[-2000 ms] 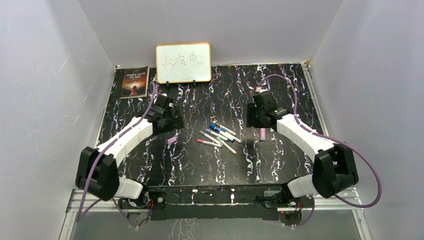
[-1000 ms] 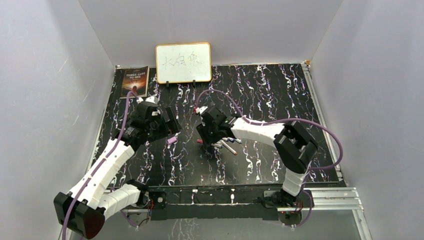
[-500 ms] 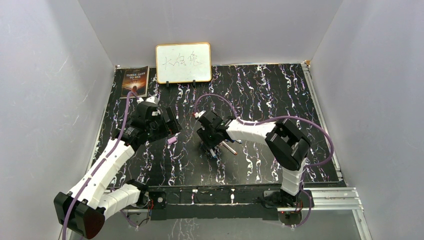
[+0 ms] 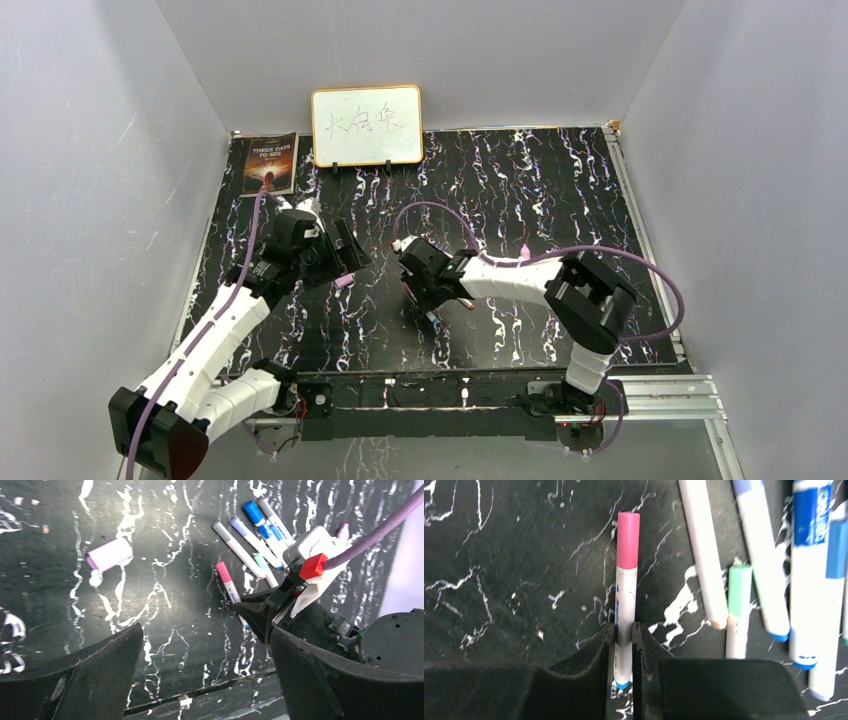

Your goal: Open the pen caps

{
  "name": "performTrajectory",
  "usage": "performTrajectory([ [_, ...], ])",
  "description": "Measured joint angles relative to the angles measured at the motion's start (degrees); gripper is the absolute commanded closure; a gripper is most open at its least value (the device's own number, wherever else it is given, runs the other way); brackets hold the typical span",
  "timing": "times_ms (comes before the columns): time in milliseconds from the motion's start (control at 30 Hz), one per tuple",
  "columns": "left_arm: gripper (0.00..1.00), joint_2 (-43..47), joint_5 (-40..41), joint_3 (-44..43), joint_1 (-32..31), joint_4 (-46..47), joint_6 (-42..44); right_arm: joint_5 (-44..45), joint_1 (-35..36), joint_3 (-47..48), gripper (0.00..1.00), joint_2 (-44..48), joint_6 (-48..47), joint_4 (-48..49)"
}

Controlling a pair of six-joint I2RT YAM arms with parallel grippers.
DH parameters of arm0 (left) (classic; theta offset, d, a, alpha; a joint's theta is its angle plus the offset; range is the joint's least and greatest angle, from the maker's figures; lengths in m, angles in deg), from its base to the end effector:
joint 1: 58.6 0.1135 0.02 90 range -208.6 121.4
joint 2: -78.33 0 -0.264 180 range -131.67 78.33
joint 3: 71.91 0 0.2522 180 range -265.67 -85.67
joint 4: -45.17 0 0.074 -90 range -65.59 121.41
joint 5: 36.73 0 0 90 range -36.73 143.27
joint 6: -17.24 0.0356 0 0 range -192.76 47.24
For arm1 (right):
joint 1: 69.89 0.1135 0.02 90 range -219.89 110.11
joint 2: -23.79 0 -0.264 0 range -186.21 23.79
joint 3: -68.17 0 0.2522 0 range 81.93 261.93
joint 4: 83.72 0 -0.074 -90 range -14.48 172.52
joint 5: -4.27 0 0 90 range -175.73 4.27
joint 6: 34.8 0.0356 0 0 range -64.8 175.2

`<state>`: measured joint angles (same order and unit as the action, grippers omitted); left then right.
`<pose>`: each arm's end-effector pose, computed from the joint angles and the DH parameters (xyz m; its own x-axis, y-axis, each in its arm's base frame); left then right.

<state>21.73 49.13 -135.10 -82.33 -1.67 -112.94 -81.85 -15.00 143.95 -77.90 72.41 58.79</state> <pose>0.1901 -0.0864 0.2921 -0.7434 -0.3761 -0.5530 -0.0364 0.8484 -0.5281 0.2029 0.2844 0.1639 -0.7276 -0.5216 -0.4456 -0.6108 0.7882 0.0747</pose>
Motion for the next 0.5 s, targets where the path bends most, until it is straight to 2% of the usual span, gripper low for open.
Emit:
performTrajectory([
  [233,0.02,3.6,-8.1,6.4,0.0,9.2,-6.1,-6.2,0.1,-3.0,0.93,10.0,3.6,-1.4],
  [500,0.02,6.8,-15.6,16.7,0.0,23.9,-18.0,-15.8,-0.3,-6.0,0.94,23.3,10.3,7.3],
])
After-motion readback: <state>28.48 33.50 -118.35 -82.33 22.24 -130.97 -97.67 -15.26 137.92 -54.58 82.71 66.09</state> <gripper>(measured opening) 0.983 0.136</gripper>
